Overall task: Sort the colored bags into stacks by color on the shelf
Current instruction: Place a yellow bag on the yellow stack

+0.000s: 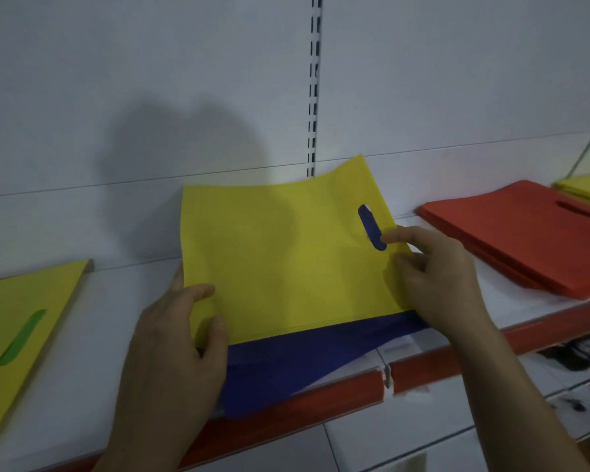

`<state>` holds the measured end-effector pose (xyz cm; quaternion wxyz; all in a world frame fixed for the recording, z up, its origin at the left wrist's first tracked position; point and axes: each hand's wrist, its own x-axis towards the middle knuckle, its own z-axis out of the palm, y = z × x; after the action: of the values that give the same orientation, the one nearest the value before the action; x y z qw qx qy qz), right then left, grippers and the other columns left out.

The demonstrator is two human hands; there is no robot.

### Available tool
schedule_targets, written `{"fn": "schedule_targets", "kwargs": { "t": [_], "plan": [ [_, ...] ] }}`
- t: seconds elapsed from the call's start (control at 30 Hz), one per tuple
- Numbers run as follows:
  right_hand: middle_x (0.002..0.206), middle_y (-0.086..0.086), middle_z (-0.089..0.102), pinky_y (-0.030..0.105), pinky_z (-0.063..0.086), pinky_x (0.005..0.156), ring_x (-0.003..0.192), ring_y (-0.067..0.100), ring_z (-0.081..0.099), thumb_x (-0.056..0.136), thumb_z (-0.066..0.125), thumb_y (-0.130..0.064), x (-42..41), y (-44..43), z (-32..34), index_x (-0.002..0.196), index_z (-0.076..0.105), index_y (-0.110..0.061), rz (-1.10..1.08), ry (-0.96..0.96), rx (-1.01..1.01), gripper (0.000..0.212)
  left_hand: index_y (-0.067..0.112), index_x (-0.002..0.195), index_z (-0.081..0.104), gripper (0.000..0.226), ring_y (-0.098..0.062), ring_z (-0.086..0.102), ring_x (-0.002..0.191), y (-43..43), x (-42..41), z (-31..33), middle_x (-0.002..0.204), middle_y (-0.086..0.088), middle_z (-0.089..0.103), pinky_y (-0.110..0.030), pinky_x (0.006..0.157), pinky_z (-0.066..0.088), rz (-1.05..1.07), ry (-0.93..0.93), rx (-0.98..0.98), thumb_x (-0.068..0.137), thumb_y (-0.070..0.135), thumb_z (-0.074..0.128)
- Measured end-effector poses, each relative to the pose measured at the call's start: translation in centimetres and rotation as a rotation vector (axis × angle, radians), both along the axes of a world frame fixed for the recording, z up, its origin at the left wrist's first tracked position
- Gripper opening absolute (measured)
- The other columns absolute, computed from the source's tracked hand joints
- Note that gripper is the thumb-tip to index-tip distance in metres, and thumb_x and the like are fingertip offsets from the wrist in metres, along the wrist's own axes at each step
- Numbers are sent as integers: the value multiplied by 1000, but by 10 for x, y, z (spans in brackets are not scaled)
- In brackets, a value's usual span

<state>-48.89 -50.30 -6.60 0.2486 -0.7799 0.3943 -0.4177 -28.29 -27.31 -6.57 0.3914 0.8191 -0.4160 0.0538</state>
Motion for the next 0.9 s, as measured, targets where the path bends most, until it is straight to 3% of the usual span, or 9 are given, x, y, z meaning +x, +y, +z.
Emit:
{"fn": "schedule_targets", "kwargs": {
  "t": [0.07,0.13,0.3,0.4,0.47,0.57,0.6,0.73,0.9],
  "plan": [
    [96,-16,72,34,53,70,72,16,64,81,55,3,2,3,-1,96,73,-35,-33,6,-31,45,25,115,61,28,-28,51,120,-2,-2,-1,155,5,40,-45,87,49,-5,-28,41,88,30,59],
    [90,-27,67,33,54,75,77,10,65,81,57,2,4,6,0,93,73,-37,-65,-7,-22,44,28,117,60,44,-27,41,134,-2,-2,0,158,9,35,-53,96,47,7,-43,92,81,48,44],
    [94,-22,71,33,54,80,85,6,66,84,60,-3,5,9,3,90,73,-39,-114,-51,15,38,29,135,54,71,-24,30,145,-3,-2,11,157,17,33,-64,109,31,16,-37,133,75,61,34],
    [95,-15,73,32,54,79,87,4,66,85,61,-3,1,14,4,93,72,-39,-132,-103,34,39,30,137,53,63,-14,36,140,-2,-2,15,153,20,38,-58,107,37,-36,-42,16,80,54,42],
    [90,-12,73,31,53,71,81,3,66,85,62,-3,-4,18,2,89,70,-43,-151,-139,48,41,29,135,55,52,4,40,128,-4,-4,14,148,23,43,-36,99,46,-85,-32,-104,84,40,51],
    [81,-11,72,30,50,64,73,8,65,86,62,-4,-17,25,-4,88,71,-40,-168,-171,55,37,26,134,58,50,26,38,119,-11,-8,11,140,23,50,0,81,40,-166,-2,-202,83,25,56],
    [80,-11,72,29,49,64,73,8,65,86,61,-4,-23,26,-4,87,72,-38,-177,-180,53,36,25,134,58,51,28,35,119,-14,-12,12,140,22,51,0,82,39,-185,2,-196,83,24,56],
    [86,-21,71,27,48,70,82,1,64,90,63,-4,-54,23,5,86,71,-42,-219,-248,38,39,23,134,60,52,21,40,116,-26,-28,24,136,19,51,-30,97,43,-193,-51,-153,83,26,64],
    [95,-18,68,22,45,68,82,-6,62,92,63,-4,-106,10,12,99,74,-28,-233,-327,39,27,23,126,66,46,-9,57,86,-54,-60,46,106,17,60,-31,79,47,-223,-120,-52,81,18,76]
  ]
}}
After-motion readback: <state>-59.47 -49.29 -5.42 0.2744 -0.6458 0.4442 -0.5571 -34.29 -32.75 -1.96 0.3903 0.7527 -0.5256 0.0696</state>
